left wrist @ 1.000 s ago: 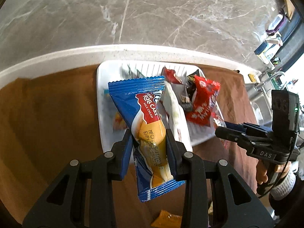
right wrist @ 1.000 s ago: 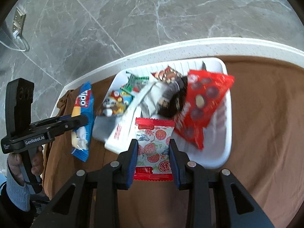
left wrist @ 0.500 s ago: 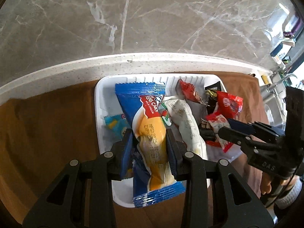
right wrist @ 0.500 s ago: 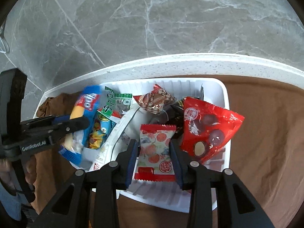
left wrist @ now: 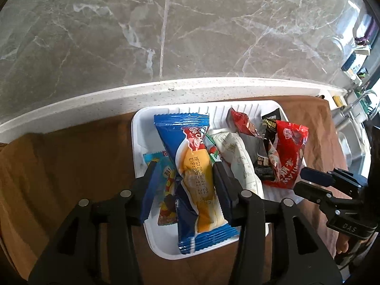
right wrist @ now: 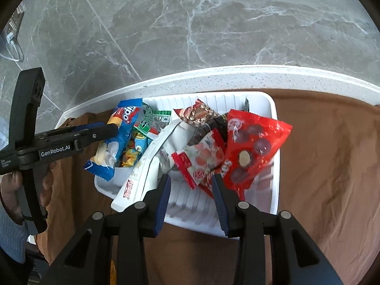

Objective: Organize snacks
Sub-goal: 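Carry roll cake bag into tray with left tool while right tool drops candy there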

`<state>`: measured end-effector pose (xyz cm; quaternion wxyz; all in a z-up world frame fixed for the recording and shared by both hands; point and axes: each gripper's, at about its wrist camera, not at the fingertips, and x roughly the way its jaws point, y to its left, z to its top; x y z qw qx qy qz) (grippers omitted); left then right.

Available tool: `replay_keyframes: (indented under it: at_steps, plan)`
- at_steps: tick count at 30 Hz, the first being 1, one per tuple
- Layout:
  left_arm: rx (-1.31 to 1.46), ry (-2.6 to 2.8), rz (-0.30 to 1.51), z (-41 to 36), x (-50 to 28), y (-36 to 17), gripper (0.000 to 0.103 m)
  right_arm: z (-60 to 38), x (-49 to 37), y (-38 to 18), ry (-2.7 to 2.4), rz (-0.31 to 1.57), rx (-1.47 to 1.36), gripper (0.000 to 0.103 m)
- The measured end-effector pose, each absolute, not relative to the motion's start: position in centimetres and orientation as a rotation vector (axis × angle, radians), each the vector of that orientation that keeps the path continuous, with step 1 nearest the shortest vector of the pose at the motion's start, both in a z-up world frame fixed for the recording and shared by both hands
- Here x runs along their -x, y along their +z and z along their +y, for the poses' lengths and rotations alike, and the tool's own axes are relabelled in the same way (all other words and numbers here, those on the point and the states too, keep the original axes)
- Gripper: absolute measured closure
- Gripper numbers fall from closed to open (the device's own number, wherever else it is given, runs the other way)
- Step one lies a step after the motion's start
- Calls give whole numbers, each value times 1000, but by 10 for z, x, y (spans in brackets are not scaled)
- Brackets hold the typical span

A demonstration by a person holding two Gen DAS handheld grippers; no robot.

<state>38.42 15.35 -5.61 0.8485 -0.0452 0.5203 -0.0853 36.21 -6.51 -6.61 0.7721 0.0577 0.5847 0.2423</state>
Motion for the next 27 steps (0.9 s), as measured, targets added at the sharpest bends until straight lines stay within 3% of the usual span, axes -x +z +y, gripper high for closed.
replay_keyframes:
  at_steps: [16,27]
  plan:
    - [94,-240,1167,138,-384,-90,59,-78,-341,-61,520,1279,-167,64]
    - [-12,-211,1121,141,-374,-64,59,-87,-330,-54,529,1276,-179,60]
